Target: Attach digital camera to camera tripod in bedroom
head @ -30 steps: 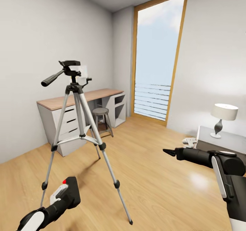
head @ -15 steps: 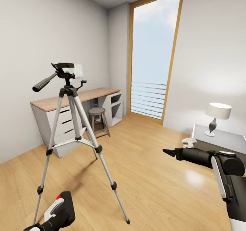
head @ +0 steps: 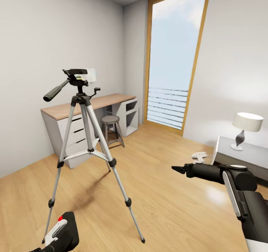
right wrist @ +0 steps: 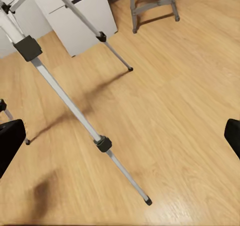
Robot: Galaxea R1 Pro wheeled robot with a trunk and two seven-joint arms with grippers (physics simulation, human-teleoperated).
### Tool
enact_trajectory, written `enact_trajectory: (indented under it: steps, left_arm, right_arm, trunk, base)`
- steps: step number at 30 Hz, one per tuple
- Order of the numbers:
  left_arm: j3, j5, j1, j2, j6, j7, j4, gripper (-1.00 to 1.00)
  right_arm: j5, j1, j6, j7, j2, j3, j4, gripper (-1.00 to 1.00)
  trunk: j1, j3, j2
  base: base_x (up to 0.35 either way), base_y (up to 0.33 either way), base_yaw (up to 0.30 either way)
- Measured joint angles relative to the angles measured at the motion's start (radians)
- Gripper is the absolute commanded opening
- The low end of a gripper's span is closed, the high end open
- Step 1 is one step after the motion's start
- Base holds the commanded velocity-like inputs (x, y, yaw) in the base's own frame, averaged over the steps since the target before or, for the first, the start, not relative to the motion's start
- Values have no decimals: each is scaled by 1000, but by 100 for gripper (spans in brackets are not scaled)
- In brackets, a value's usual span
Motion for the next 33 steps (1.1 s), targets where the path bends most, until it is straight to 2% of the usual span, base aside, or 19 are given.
enact_trajectory:
  steps: [6, 12, 33]
  left_arm:
    - [-2, -4, 1, -1, -2, 1, 11, -100]
    - [-2, -5, 1, -2, -4, 2, 29, -100]
    - [-3, -4, 1, -2, -9, 2, 36, -100]
  right_arm:
    - [1, 2, 0, 0, 0, 5, 2, 100]
    - [1, 6, 0, 0, 0, 6, 2, 100]
    - [-2, 51, -1, 1, -1, 5, -13, 100]
  trunk:
    - [0, -8, 0]
    - [0, -13, 0]
    - [0, -15, 0]
  base:
    - [-33, 23, 174]
    - [-136, 169, 96]
    - [-120, 279, -8]
